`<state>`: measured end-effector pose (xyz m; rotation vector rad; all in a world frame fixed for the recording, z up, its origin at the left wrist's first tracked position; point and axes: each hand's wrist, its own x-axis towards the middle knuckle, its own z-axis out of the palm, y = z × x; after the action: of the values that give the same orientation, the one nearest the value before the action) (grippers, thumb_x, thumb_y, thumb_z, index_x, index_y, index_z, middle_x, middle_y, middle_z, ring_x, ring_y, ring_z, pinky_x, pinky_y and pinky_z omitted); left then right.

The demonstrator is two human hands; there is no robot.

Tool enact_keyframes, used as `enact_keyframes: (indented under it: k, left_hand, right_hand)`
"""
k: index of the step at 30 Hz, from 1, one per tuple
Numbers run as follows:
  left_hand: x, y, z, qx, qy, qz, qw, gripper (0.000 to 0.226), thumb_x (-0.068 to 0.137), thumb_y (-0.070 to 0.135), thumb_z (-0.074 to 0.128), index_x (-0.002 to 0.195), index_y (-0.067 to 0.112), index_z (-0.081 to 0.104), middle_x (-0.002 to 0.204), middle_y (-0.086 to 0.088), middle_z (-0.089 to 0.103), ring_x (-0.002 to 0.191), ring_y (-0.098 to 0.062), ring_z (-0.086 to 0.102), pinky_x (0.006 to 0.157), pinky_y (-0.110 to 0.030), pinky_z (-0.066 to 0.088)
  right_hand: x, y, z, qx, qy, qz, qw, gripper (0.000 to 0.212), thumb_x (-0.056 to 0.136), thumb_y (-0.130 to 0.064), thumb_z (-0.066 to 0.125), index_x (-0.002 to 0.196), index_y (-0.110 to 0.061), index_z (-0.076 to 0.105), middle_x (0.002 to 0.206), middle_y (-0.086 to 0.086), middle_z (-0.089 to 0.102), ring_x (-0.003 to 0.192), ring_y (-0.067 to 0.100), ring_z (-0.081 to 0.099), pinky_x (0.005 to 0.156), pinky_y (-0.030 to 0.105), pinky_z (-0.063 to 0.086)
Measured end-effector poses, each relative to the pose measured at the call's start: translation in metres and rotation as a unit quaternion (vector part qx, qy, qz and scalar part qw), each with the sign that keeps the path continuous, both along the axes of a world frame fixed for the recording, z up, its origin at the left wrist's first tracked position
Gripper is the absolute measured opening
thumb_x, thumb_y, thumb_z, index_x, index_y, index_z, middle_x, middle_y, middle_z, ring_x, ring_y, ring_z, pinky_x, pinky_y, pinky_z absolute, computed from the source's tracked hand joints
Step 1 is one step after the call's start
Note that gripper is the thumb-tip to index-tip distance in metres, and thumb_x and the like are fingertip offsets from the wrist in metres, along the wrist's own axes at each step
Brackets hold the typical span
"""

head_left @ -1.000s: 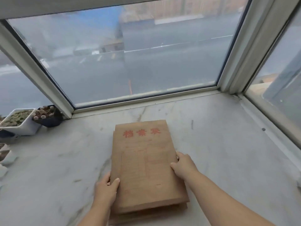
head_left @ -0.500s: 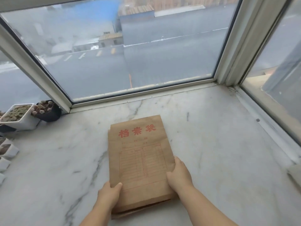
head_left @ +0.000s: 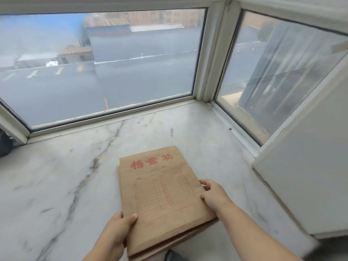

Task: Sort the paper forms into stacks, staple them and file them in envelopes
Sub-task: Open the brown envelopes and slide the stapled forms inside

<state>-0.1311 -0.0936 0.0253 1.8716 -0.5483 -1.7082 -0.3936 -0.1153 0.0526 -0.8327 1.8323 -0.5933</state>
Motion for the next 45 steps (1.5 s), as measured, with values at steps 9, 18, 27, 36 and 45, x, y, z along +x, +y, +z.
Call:
enact_keyframes:
  k: [9, 18, 27, 36, 45]
  left_hand:
    - [-0.179, 0.036, 0.035, 0.022, 0.100, -0.043, 0.994, 0.018, 0.093, -0.004, 0.045, 0.097, 0.003, 0.061, 0.084, -0.014, 0.071, 0.076, -0.030, 0.067, 0.059, -0.034, 0.054]
    - [-0.241, 0.088, 0.030, -0.005, 0.002, -0.185, 0.983, 0.048, 0.078, -0.002, 0.056, 0.124, 0.009, 0.052, 0.133, -0.006, 0.054, 0.118, -0.019, 0.052, 0.098, -0.027, 0.041]
    - [-0.147, 0.150, 0.023, -0.062, -0.174, 0.048, 0.982, 0.055, 0.089, -0.013, 0.049, 0.141, -0.002, 0.038, 0.145, -0.020, 0.040, 0.130, -0.034, 0.043, 0.110, -0.042, 0.033]
    - [-0.150, 0.164, -0.011, 0.048, -0.080, -0.006, 0.996, 0.049, 0.092, -0.002, 0.055, 0.140, -0.001, 0.043, 0.121, -0.018, 0.059, 0.110, -0.030, 0.058, 0.103, -0.041, 0.041]
    - [-0.155, 0.085, 0.001, -0.018, -0.029, -0.109, 0.993, 0.046, 0.096, 0.008, 0.042, 0.139, 0.023, 0.042, 0.122, 0.003, 0.062, 0.109, -0.013, 0.060, 0.100, -0.034, 0.046]
  right_hand:
    - [-0.163, 0.060, 0.043, 0.050, 0.195, 0.035, 0.979, 0.060, 0.085, 0.009, 0.039, 0.134, -0.020, 0.056, 0.140, -0.003, 0.054, 0.131, 0.014, 0.047, 0.105, 0.025, 0.035]
    - [-0.212, 0.113, 0.002, 0.036, 0.314, 0.105, 0.943, 0.043, 0.094, -0.013, 0.048, 0.136, -0.023, 0.053, 0.146, -0.007, 0.045, 0.131, 0.015, 0.046, 0.107, 0.030, 0.038]
    - [-0.070, 0.166, 0.016, -0.054, 0.108, 0.354, 0.927, 0.072, 0.087, -0.050, 0.061, 0.149, -0.033, 0.030, 0.148, -0.012, 0.040, 0.135, 0.008, 0.040, 0.109, 0.022, 0.031]
    - [-0.002, 0.162, 0.027, 0.075, 0.112, 0.435, 0.890, 0.057, 0.102, -0.016, 0.044, 0.145, 0.004, 0.012, 0.145, 0.025, 0.038, 0.128, 0.018, 0.050, 0.085, 0.010, 0.043]
    - [0.003, 0.108, -0.028, -0.002, 0.187, 0.318, 0.930, 0.041, 0.089, -0.036, 0.060, 0.122, -0.019, 0.044, 0.118, 0.001, 0.064, 0.109, 0.021, 0.061, 0.086, 0.031, 0.048]
